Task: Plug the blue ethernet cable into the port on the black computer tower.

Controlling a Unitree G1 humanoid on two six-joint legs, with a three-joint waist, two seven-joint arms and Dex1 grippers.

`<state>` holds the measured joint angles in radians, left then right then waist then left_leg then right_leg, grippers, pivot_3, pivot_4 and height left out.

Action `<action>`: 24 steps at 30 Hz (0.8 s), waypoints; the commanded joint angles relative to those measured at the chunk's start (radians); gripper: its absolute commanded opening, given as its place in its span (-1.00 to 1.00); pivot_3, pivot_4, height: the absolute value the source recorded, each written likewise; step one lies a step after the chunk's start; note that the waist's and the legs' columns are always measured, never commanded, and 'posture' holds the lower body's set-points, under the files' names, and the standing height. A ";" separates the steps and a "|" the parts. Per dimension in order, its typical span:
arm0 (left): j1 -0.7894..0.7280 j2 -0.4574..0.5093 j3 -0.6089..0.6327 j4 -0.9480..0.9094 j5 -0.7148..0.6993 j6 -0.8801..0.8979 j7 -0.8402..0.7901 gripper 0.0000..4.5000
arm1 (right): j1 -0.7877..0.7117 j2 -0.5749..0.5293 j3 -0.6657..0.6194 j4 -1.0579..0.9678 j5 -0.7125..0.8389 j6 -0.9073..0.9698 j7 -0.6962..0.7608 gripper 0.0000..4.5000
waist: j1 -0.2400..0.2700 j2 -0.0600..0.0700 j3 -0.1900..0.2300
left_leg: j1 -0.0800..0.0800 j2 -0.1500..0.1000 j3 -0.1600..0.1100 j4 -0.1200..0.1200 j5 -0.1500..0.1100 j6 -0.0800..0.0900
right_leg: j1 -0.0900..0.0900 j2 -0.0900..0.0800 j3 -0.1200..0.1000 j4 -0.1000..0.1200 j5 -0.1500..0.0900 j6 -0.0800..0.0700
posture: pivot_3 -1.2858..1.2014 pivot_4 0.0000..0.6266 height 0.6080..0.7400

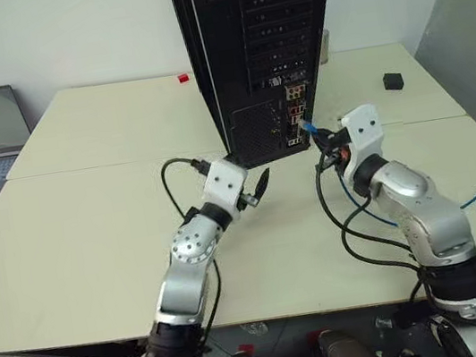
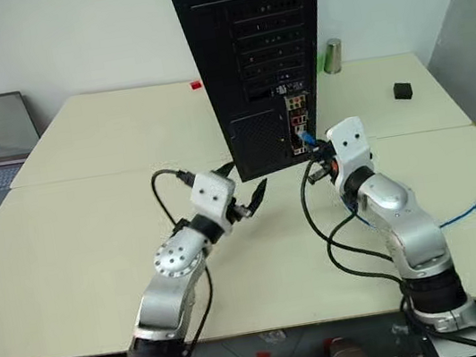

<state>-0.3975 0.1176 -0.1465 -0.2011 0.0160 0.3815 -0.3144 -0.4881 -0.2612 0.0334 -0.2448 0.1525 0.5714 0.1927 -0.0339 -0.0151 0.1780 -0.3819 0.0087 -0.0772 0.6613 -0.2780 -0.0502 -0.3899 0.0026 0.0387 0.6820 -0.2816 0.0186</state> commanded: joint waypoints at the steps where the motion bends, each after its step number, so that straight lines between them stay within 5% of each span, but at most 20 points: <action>1: -0.047 -0.061 0.041 -0.054 -0.061 0.133 0.048 0.70 | -0.049 0.023 -0.009 0.042 -0.045 -0.054 -0.047 -1.00 | 0.002 0.000 0.000 | 0.000 0.000 0.000 0.000 0.000 0.000 | 0.000 0.000 0.000 0.000 0.000 0.000 | 0.03 -0.52 1.00; 24: -0.080 -0.051 0.040 -0.054 -0.067 0.151 0.093 0.70 | -0.138 0.132 -0.041 0.218 -0.060 -0.088 -0.098 -1.00 | 0.002 0.000 0.000 | 0.000 0.000 0.000 0.000 0.000 0.000 | 0.000 -0.002 0.001 0.000 0.000 0.000 | 0.03 -0.52 1.00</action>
<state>-0.4675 0.0656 -0.1116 -0.2234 -0.0430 0.5416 -0.2227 -0.6016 -0.1396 0.0170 -0.0137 0.0812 0.5088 0.1030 -0.0320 -0.0151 0.1780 -0.3819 0.0084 -0.0767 0.6610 -0.2779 -0.0505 -0.3903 0.0007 0.0403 0.6815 -0.2815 0.0184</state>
